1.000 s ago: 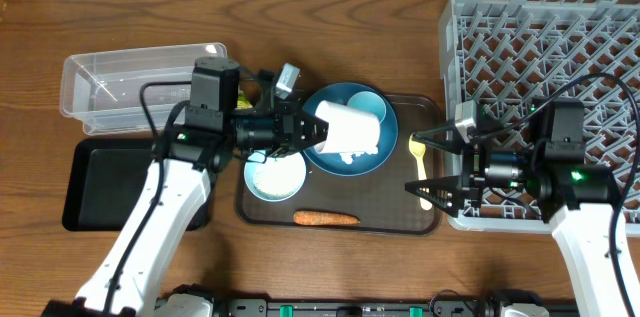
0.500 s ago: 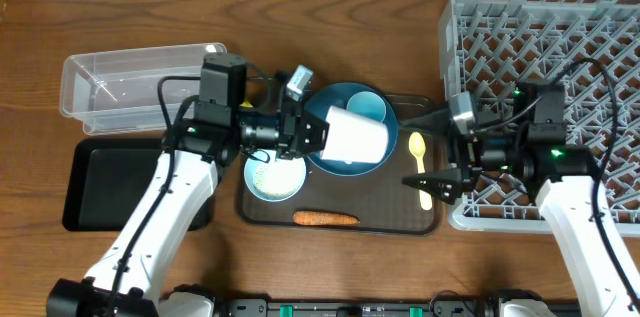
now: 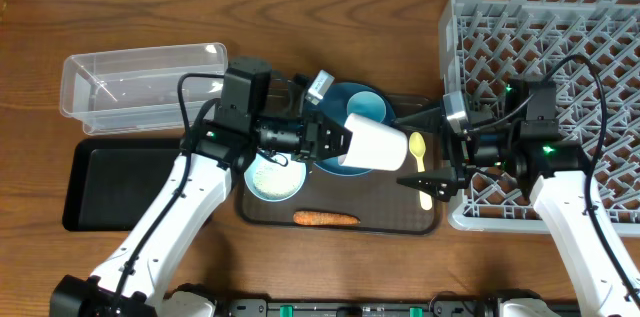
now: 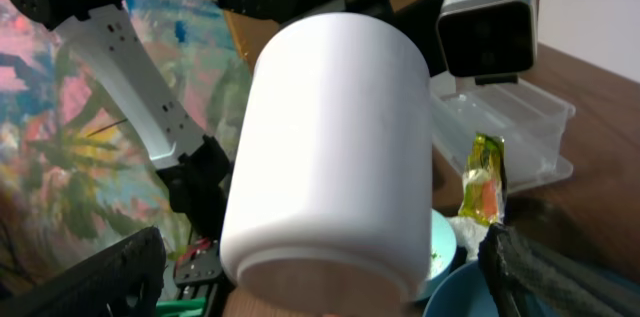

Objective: Sort waste into correct bins and load items into the dishwasher rack
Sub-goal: 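Lift the pink cup and bring it toward the right gripper, then grasp the pink cup with the right gripper and release the left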

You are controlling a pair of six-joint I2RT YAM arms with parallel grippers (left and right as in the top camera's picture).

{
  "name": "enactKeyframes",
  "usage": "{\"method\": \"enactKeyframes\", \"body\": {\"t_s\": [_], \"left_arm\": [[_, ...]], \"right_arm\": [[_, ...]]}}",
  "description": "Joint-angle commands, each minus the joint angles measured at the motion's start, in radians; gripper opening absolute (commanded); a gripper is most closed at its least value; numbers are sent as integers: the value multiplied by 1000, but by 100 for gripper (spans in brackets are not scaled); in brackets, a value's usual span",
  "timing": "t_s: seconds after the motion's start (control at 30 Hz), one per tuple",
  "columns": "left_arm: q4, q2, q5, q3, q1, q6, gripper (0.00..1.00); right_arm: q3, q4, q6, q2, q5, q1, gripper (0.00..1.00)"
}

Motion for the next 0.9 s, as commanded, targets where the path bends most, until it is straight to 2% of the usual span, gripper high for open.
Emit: {"method": "enactKeyframes", "body": {"t_s": [0.0, 0.23, 0.47, 0.57, 0.77, 0.87], "left_arm": [[31, -1, -45, 13, -24, -47, 6], [56, -1, -129, 13, -61, -94, 6], [127, -1, -138, 13, -69, -156, 6], [154, -1, -138, 13, -69, -195, 6], [155, -1, -137, 13, -69, -196, 6], [155, -1, -137, 13, -69, -196, 6]], "right_arm": [[18, 31, 56, 5, -22, 26, 99], [18, 146, 178, 5, -18, 41, 99], [18, 151, 178, 5, -9, 53, 99], [18, 152, 178, 5, 10, 61, 94], [18, 169, 178, 5, 9, 61, 80], [18, 189, 178, 5, 9, 61, 78]]}}
